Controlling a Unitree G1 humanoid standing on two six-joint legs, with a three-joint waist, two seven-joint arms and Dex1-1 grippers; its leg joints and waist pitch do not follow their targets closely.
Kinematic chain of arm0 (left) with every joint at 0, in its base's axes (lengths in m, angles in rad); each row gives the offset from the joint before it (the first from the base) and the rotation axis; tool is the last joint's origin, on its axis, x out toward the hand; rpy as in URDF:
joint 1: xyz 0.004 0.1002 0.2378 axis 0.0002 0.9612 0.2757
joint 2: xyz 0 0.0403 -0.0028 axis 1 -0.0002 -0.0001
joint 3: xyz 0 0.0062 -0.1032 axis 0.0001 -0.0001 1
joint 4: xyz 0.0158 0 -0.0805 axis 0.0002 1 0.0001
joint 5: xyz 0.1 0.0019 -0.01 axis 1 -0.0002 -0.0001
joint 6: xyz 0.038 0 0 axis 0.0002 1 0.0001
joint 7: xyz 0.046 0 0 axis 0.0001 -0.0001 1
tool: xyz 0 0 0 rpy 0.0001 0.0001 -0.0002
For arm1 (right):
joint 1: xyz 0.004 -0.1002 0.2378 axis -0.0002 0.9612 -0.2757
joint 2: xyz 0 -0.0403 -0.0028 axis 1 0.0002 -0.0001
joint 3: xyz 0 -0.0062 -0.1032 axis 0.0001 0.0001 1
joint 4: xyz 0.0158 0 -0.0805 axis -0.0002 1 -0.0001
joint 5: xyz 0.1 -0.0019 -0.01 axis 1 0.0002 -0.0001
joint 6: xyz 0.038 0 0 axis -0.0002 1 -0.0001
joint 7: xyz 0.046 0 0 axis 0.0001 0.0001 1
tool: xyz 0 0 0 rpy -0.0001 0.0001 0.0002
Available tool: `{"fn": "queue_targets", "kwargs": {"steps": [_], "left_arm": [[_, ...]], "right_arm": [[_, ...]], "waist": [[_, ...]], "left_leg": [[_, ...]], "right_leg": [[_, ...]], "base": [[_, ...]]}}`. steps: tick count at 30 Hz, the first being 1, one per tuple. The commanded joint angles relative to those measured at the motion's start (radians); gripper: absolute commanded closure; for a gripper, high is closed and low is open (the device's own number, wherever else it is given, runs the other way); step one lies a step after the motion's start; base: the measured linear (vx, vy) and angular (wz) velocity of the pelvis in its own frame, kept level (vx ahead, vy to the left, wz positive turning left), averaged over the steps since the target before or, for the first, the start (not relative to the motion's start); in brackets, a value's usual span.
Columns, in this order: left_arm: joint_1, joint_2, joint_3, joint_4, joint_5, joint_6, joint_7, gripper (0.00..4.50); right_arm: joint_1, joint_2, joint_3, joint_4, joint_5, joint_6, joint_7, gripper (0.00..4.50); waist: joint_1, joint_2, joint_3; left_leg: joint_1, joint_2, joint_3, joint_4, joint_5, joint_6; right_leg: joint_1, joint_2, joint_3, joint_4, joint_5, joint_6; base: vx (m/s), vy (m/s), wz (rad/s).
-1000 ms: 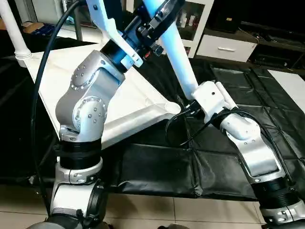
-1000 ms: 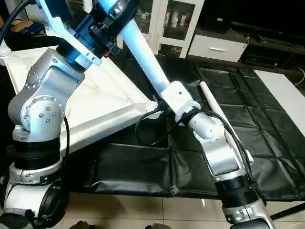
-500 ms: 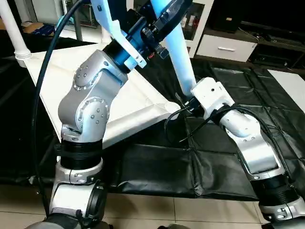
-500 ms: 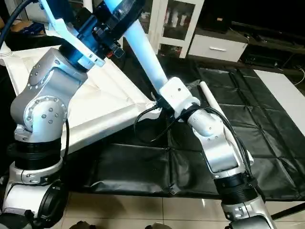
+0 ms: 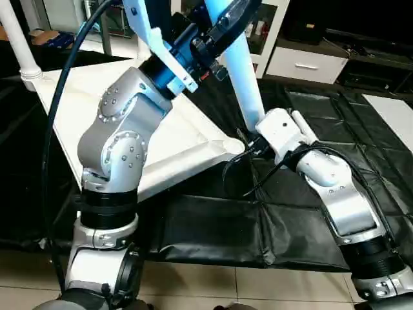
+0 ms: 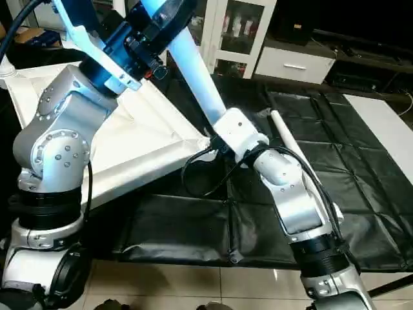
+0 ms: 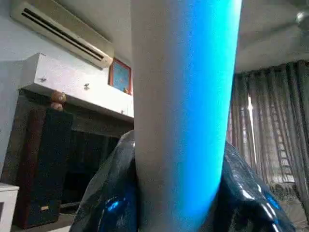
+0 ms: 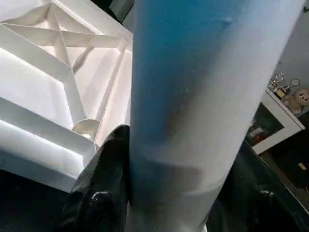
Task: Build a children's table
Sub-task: Pick table leg
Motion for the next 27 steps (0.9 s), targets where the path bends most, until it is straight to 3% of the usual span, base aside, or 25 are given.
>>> {"fn": "queue_targets", "kwargs": {"steps": [1, 6, 9, 14, 16, 21, 24, 27], "left_arm": [[-0.016, -0.006, -0.02, -0.035, -0.017, 0.0, -0.01, 2.96], [-0.019, -0.002, -0.02, -0.053, -0.017, 0.006, 0.0, 2.96], [-0.018, -0.008, -0.017, -0.053, -0.026, 0.013, 0.006, 2.26], [-0.02, 0.005, -0.02, -0.03, -0.038, 0.039, -0.003, 2.02], [-0.018, 0.01, -0.024, -0.026, -0.051, 0.053, -0.017, 1.8], [0.029, 0.037, -0.072, -0.073, -0.054, 0.082, -0.061, 1.38], [0.083, 0.036, -0.093, -0.148, -0.147, 0.157, -0.093, 1.23], [0.13, 0.012, -0.037, -0.192, -0.301, 0.211, -0.097, 1.02]], "right_arm": [[-0.001, -0.017, -0.005, 0.02, -0.007, 0.014, 0.011, 2.55], [0.0, -0.016, -0.003, 0.025, -0.007, 0.025, 0.019, 2.59], [-0.002, -0.015, -0.004, 0.027, -0.005, 0.025, 0.019, 2.59], [-0.008, -0.007, -0.028, 0.035, 0.009, 0.043, 0.005, 2.61], [-0.012, 0.003, -0.05, 0.042, 0.025, 0.063, -0.006, 2.63], [-0.047, 0.076, -0.149, 0.067, 0.115, 0.149, -0.067, 2.63], [-0.081, 0.094, -0.201, 0.125, 0.147, 0.152, -0.1, 2.63], [-0.1, 0.087, -0.212, 0.172, 0.165, 0.114, -0.084, 2.64]], "waist": [[-0.005, 0.017, -0.076], [-0.005, 0.015, -0.076], [-0.005, 0.017, -0.075], [-0.005, 0.014, -0.075], [-0.006, 0.011, -0.076], [-0.007, 0.014, -0.076], [-0.006, 0.019, -0.078], [-0.003, 0.018, -0.077]], "left_leg": [[0.032, 0.017, -0.013, -0.08, -0.305, -0.064], [0.032, 0.016, -0.012, -0.079, -0.299, -0.062], [0.033, 0.017, -0.013, -0.08, -0.306, -0.065], [0.032, 0.016, -0.011, -0.079, -0.299, -0.062], [0.03, 0.016, -0.012, -0.079, -0.291, -0.063], [0.032, 0.015, -0.011, -0.08, -0.292, -0.062], [0.033, 0.017, -0.01, -0.079, -0.275, -0.081], [0.035, 0.014, -0.005, -0.076, -0.278, -0.085]], "right_leg": [[0.043, -0.033, 0.028, -0.079, -0.293, -0.103], [0.043, -0.033, 0.029, -0.078, -0.29, -0.105], [0.042, -0.033, 0.028, -0.079, -0.298, -0.103], [0.043, -0.033, 0.029, -0.08, -0.302, -0.104], [0.044, -0.033, 0.029, -0.079, -0.298, -0.101], [0.041, -0.033, 0.029, -0.077, -0.3, -0.106], [0.041, -0.033, 0.029, -0.069, -0.266, -0.125], [0.04, -0.031, 0.029, -0.067, -0.257, -0.132]], "base": [[0.0, 0.0, 0.0], [0.0, 0.0, 0.0], [0.0, 0.0, 0.0], [0.0, 0.0, 0.0], [0.0, 0.0, 0.0], [0.0, 0.0, 0.0], [0.0, 0.0, 0.0], [0.0, 0.0, 0.0]]}}
